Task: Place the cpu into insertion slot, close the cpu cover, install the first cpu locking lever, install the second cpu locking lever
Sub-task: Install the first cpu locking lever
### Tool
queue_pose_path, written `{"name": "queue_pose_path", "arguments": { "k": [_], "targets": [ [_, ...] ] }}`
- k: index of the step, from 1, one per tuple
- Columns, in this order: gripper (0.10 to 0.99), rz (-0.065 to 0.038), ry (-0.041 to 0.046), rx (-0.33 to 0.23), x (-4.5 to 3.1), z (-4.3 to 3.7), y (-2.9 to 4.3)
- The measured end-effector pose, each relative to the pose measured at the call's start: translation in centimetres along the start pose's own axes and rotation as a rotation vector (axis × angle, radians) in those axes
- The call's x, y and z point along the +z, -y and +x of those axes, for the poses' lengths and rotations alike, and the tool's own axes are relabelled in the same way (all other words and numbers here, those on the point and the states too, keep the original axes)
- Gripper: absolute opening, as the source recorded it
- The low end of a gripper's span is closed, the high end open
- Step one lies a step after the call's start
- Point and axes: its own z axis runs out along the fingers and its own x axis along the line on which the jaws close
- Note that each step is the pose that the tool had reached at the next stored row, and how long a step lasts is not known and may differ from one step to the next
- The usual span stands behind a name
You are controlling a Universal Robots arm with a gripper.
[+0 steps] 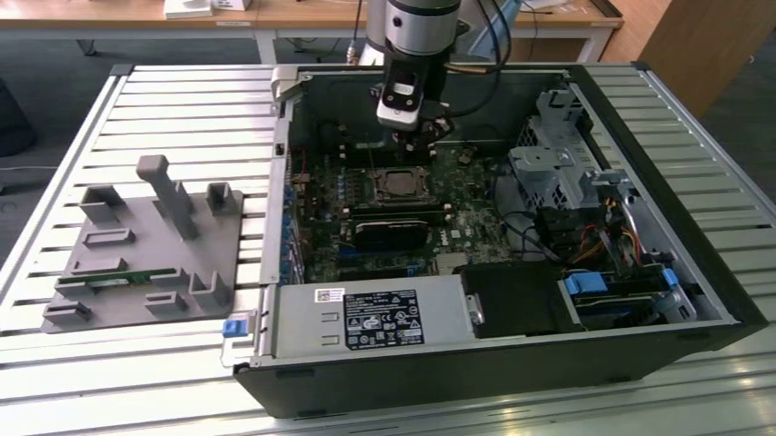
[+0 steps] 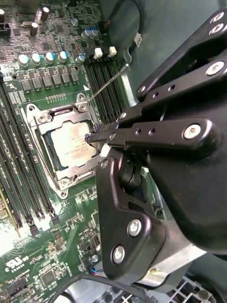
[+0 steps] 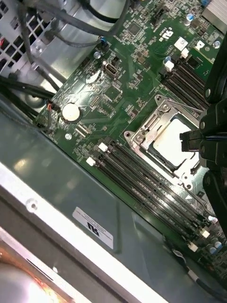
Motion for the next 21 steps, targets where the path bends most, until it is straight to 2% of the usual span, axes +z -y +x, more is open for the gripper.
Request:
{"name": "queue_pose_path", "arguments": {
  "k": [15, 21],
  "targets": [
    [0.106, 0.002, -0.0021, -0.148, 0.00, 0.00, 0.00],
    [0.106, 0.004, -0.0035, -0.250, 0.00, 0.00, 0.00]
  ]
}}
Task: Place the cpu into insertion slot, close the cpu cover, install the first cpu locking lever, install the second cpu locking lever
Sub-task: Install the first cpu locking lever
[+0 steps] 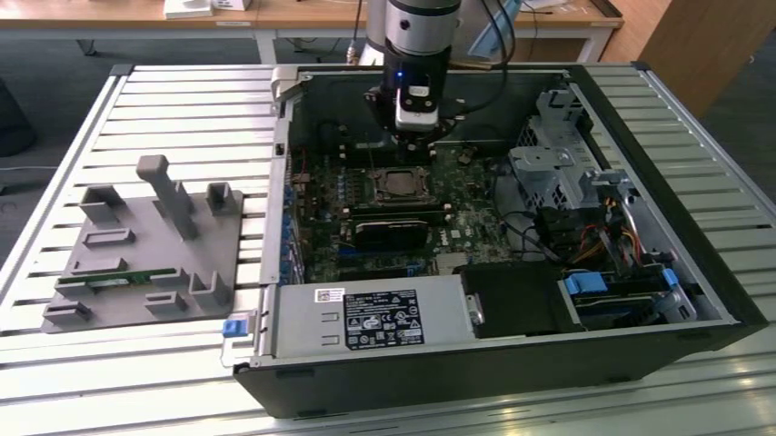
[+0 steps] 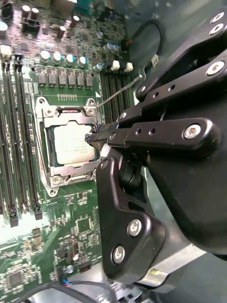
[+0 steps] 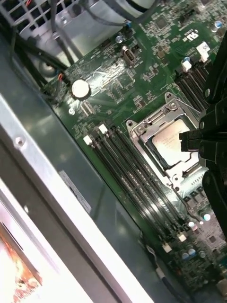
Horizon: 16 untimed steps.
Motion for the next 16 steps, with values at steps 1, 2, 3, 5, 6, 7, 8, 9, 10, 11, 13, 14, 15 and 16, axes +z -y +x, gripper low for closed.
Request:
{"name": "queue_pose_path", "arguments": {
  "k": [1, 2, 3, 5, 6, 7, 8, 9, 10, 11, 13, 14, 15, 16],
  "targets": [
    [0.106, 0.000, -0.0002, -0.015, 0.00, 0.00, 0.00],
    [0.106, 0.000, -0.0004, -0.028, 0.00, 0.00, 0.00],
    [0.106, 0.001, -0.0005, -0.038, 0.00, 0.00, 0.00],
    [0.106, 0.001, -0.0008, -0.055, 0.00, 0.00, 0.00],
    [0.106, 0.001, -0.0009, -0.062, 0.00, 0.00, 0.00],
    [0.106, 0.001, -0.0009, -0.068, 0.00, 0.00, 0.00],
    [0.106, 0.001, -0.0010, -0.074, 0.00, 0.00, 0.00],
    [0.106, 0.001, -0.0011, -0.080, 0.00, 0.00, 0.00],
    [0.106, 0.001, -0.0012, -0.087, 0.00, 0.00, 0.00],
    [0.106, 0.002, -0.0013, -0.093, 0.00, 0.00, 0.00],
    [0.106, 0.002, -0.0015, -0.107, 0.00, 0.00, 0.00],
    [0.106, 0.002, -0.0016, -0.113, 0.00, 0.00, 0.00],
    [0.106, 0.002, -0.0017, -0.121, 0.00, 0.00, 0.00],
    [0.106, 0.002, -0.0018, -0.128, 0.00, 0.00, 0.00]
  ]
}}
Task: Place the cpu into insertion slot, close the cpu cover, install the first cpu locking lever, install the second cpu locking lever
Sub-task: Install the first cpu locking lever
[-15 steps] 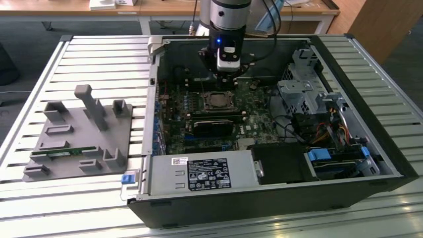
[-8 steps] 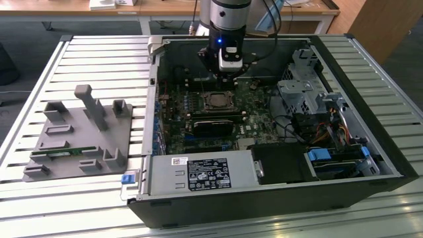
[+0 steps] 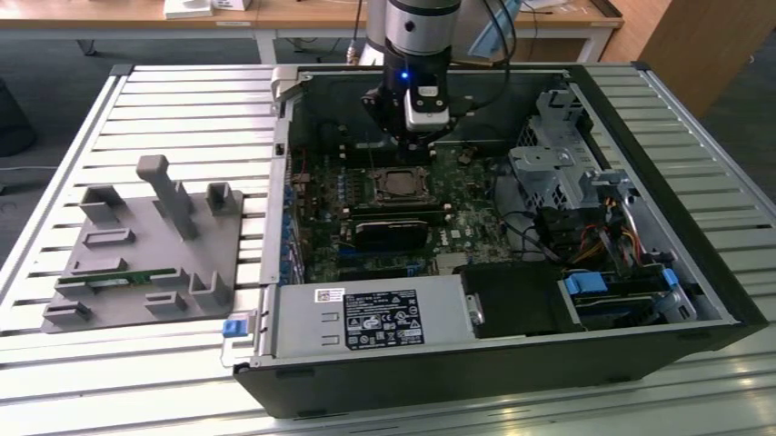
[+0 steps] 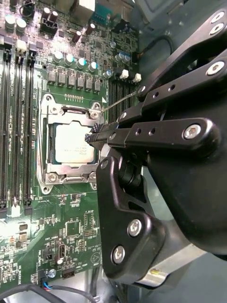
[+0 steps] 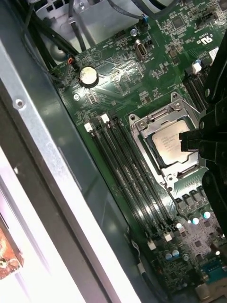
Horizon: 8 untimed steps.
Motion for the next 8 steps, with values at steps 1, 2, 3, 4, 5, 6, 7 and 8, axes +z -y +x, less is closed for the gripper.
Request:
{"name": "queue_pose_path", "arguments": {
  "k": [1, 2, 3, 4, 5, 6, 7, 8],
  "targets": [
    [0.106, 0.000, -0.0001, -0.007, 0.00, 0.00, 0.00],
    [0.106, 0.000, -0.0002, -0.014, 0.00, 0.00, 0.00],
    [0.106, 0.000, -0.0003, -0.021, 0.00, 0.00, 0.00],
    [0.106, 0.001, -0.0004, -0.028, 0.00, 0.00, 0.00],
    [0.106, 0.001, -0.0005, -0.035, 0.00, 0.00, 0.00],
    [0.106, 0.001, -0.0006, -0.042, 0.00, 0.00, 0.00],
    [0.106, 0.001, -0.0007, -0.049, 0.00, 0.00, 0.00],
    [0.106, 0.001, -0.0008, -0.056, 0.00, 0.00, 0.00]
  ]
}}
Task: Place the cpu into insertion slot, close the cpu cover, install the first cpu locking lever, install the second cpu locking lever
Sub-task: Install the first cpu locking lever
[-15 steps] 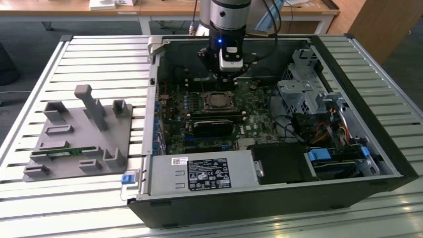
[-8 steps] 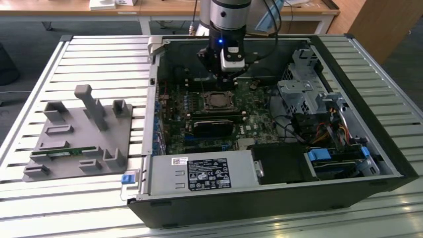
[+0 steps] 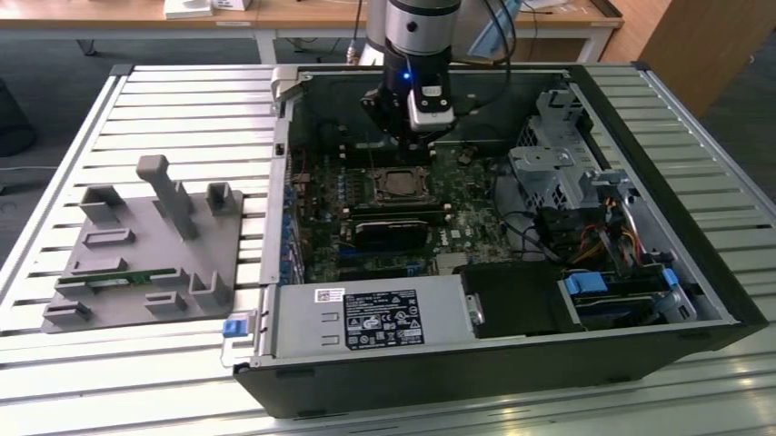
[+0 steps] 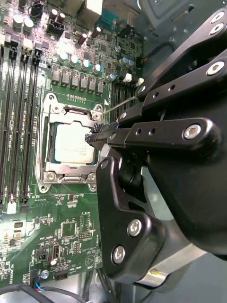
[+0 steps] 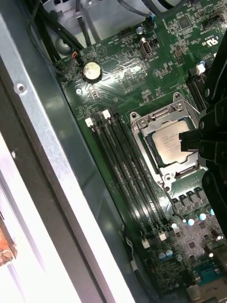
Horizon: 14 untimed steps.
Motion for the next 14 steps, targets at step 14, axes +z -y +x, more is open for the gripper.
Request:
{"name": "queue_pose_path", "arguments": {
  "k": [14],
  "targets": [
    [0.106, 0.002, -0.0014, -0.098, 0.00, 0.00, 0.01]
  ]
}}
